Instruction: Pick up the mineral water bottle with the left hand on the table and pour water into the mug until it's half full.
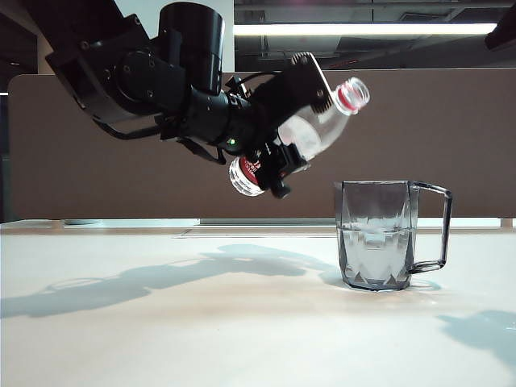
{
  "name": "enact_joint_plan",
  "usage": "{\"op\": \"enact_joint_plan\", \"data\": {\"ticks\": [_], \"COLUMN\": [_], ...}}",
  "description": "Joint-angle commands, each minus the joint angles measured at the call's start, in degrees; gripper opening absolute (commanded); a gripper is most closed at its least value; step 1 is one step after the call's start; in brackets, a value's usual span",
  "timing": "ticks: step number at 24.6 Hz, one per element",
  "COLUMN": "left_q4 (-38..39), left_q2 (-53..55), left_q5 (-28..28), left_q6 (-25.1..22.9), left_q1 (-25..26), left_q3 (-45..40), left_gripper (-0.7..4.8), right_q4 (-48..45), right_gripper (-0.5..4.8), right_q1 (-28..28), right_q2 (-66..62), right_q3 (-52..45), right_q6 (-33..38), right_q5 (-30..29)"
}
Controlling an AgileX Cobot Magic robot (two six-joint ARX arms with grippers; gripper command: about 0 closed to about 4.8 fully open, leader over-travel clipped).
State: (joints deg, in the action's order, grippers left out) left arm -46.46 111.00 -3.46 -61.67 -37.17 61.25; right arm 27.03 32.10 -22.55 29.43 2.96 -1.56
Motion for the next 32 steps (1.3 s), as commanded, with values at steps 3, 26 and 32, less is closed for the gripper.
{"op": "enact_joint_plan", "data": {"ticks": [3, 26, 32], "left_q4": [-0.61, 2.84, -0.83], "left_q2": [-3.76, -20.48, -23.87], "left_q5": [-0.22, -0.31, -0.31], "left_q6": [12.83, 49.62, 55.74], "left_q1": [0.07, 4.81, 5.05], "left_q3": [0.42, -11.82, -20.35], "left_gripper": [2.73, 2.67, 2.67], "right_q4": [-0.70, -0.63, -0.55], "right_gripper": [-0.08, -0.08, -0.08], "right_q1": [-0.02, -0.04, -0.04], "right_q2": [0.00, 0.00, 0.00], "right_q3": [0.37, 0.37, 0.37], "right_q6": [-0.22, -0.22, -0.22], "right_q5": [-0.09, -0.09, -0.09]}}
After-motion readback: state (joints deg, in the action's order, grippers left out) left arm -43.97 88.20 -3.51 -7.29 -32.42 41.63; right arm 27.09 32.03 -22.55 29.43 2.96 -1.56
